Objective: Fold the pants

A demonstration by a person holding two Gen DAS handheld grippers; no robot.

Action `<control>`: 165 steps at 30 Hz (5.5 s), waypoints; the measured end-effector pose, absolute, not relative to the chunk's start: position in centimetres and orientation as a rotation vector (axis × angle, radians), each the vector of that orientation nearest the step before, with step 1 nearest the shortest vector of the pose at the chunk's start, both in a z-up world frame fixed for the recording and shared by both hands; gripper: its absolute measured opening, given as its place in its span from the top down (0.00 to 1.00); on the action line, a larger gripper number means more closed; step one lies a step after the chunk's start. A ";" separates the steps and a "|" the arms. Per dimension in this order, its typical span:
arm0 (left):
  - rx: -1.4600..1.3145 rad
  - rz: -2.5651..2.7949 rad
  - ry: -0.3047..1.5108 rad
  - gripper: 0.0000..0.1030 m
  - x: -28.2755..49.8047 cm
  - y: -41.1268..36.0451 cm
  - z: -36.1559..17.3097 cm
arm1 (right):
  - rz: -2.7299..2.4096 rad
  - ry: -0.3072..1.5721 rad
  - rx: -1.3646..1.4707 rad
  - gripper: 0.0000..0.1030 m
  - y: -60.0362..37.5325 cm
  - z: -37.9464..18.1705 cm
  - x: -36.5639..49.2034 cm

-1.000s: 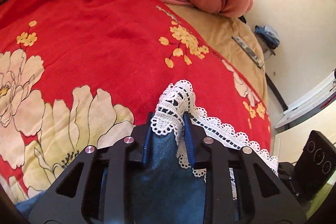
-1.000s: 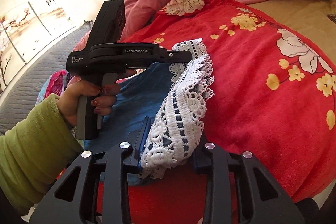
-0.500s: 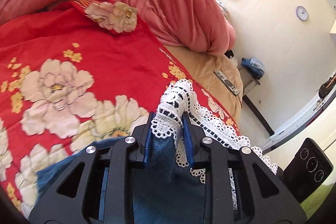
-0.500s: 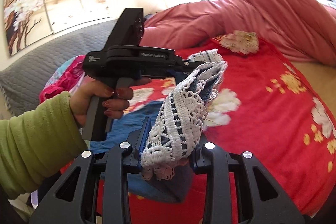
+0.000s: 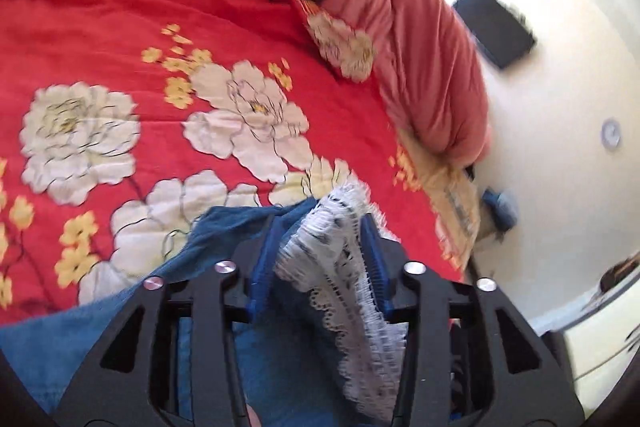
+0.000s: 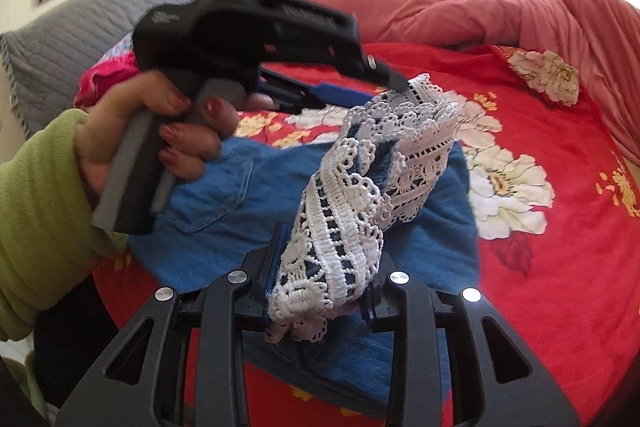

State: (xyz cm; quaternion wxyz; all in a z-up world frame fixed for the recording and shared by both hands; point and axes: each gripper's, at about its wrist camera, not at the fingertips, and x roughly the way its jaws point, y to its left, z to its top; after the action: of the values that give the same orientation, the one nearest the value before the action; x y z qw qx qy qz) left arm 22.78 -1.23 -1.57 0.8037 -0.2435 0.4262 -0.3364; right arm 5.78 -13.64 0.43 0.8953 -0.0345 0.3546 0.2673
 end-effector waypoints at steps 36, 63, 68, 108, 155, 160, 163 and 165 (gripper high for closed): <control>-0.611 -0.530 0.984 0.38 22.4 2.8 -6.6 | 0.512 1.040 0.198 0.43 -22.1 -3.7 24.7; -0.446 -0.387 0.917 0.67 20.3 3.9 -3.5 | 0.379 0.834 0.001 0.46 -22.0 -1.1 20.1; -0.403 -0.366 0.836 0.58 17.4 3.6 -0.8 | 0.409 0.798 0.032 0.41 -22.4 0.8 18.2; -0.613 -0.270 0.996 0.58 5.0 1.0 -4.8 | 0.541 0.938 0.178 0.31 -22.1 -3.1 7.4; -0.258 -0.189 0.948 0.59 2.4 -0.4 -2.7 | 0.524 0.823 -0.224 0.47 -15.4 -3.0 4.2; -0.258 -0.179 0.927 0.49 2.1 0.3 -2.0 | 0.521 0.820 -0.192 0.46 -15.7 -2.7 4.2; -0.259 -0.173 0.907 0.43 1.7 0.9 -1.5 | 0.523 0.807 -0.137 0.44 -16.3 -1.8 3.9; -0.257 -0.164 0.897 0.40 1.5 1.4 -1.2 | 0.517 0.798 -0.104 0.44 -16.7 -1.2 3.9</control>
State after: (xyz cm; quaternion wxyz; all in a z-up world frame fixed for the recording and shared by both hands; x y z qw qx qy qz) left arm 1.49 1.40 -1.17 0.8898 -0.1238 0.4320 -0.0788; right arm 3.89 -16.72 -1.16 0.8880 -0.0499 0.3837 0.2486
